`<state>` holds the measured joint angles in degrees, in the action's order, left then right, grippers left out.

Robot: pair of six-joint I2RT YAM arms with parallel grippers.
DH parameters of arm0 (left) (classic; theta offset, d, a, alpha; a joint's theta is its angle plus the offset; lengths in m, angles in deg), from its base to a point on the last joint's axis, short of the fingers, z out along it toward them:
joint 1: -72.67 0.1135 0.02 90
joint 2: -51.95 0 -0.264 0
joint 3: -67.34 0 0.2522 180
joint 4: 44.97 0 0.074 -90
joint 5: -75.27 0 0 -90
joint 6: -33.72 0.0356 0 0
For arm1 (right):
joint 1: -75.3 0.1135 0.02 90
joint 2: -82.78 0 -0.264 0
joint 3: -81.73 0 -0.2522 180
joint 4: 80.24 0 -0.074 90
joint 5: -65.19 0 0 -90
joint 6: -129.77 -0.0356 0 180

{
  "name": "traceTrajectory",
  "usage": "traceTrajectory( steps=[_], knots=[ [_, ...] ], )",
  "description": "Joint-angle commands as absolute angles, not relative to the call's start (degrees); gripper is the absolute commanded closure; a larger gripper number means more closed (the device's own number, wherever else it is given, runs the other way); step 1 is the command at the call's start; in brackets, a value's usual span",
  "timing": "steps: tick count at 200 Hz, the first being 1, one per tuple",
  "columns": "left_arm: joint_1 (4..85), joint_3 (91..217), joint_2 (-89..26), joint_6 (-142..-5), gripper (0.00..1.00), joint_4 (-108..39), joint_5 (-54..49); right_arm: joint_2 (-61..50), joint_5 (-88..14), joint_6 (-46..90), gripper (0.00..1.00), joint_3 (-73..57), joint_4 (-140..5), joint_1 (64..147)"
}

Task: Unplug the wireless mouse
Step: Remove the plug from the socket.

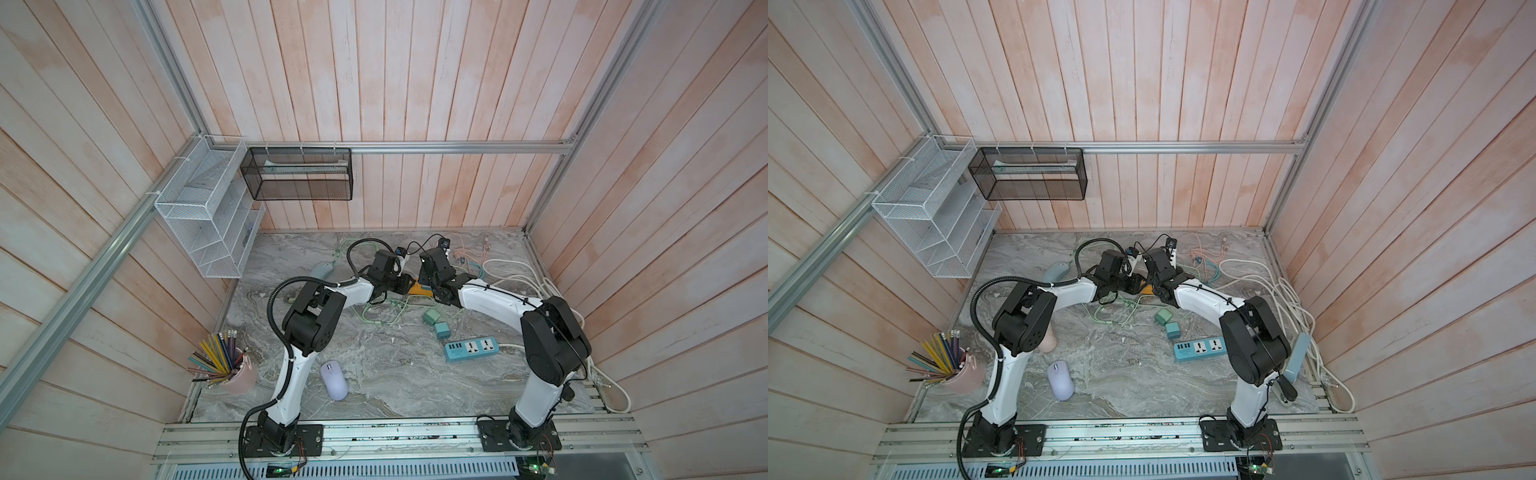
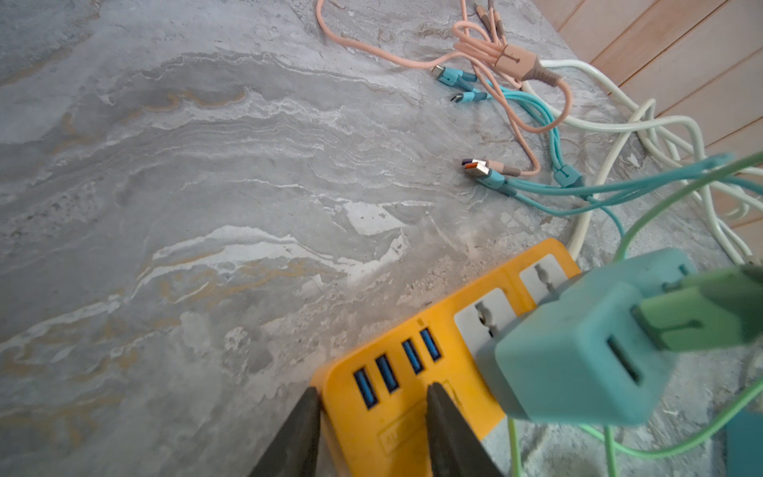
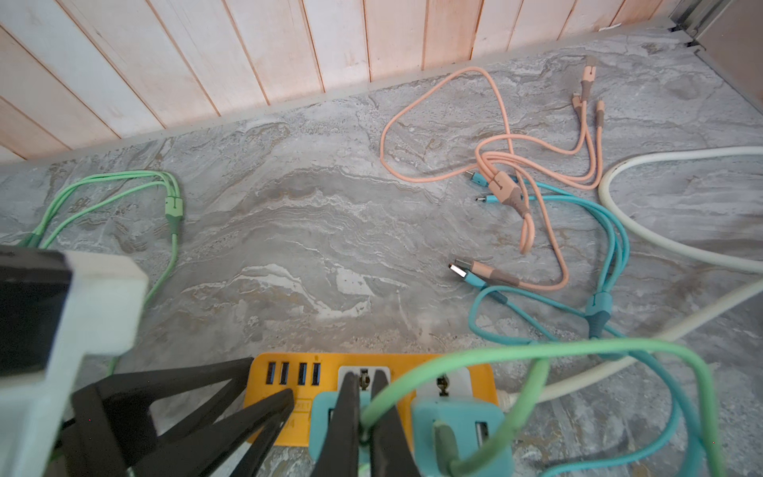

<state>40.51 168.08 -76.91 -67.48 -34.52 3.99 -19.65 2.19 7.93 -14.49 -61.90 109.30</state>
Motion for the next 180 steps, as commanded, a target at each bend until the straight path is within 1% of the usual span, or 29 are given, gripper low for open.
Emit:
traceTrajectory(
  steps=[1,34,77,93,118,136,146,160,169,180],
  knots=[
    [39.9,168.8,-78.8,-67.3,0.56,-33.9,3.9,-14.5,0.2,8.7,1.00,-14.4,-64.4,108.8],
    [39.9,169.1,-79.4,-66.9,0.56,-33.3,2.5,-11.6,-4.4,7.9,1.00,-14.6,-65.3,107.3],
    [39.8,169.0,-79.2,-66.6,0.56,-32.8,1.9,-10.9,-2.5,8.6,1.00,-14.7,-64.8,107.0],
    [39.8,166.4,-76.7,-67.0,0.56,-36.1,2.4,-9.9,-2.3,8.7,1.00,-15.4,-64.8,106.9],
    [39.8,157.0,-67.1,-65.6,0.55,-47.2,6.3,-5.8,-2.2,9.8,1.00,-16.9,-63.4,105.8],
    [39.8,145.8,-58.3,-61.7,0.54,-63.9,11.9,-1.5,-3.2,10.4,1.00,-18.4,-61.2,105.0],
    [39.8,138.9,-54.1,-58.5,0.53,-75.4,16.3,1.5,-5.0,11.1,1.00,-19.6,-60.5,104.9],
    [39.5,131.6,-49.9,-55.7,0.53,-88.3,19.7,5.3,-8.5,11.7,1.00,-21.4,-59.0,104.8],
    [39.5,129.1,-48.0,-54.3,0.53,-92.3,21.9,7.7,-11.4,11.9,1.00,-22.4,-57.9,104.7],
    [38.9,127.3,-46.1,-51.7,0.53,-93.4,23.9,10.8,-16.1,12.7,1.00,-24.3,-57.8,104.7]
  ],
)
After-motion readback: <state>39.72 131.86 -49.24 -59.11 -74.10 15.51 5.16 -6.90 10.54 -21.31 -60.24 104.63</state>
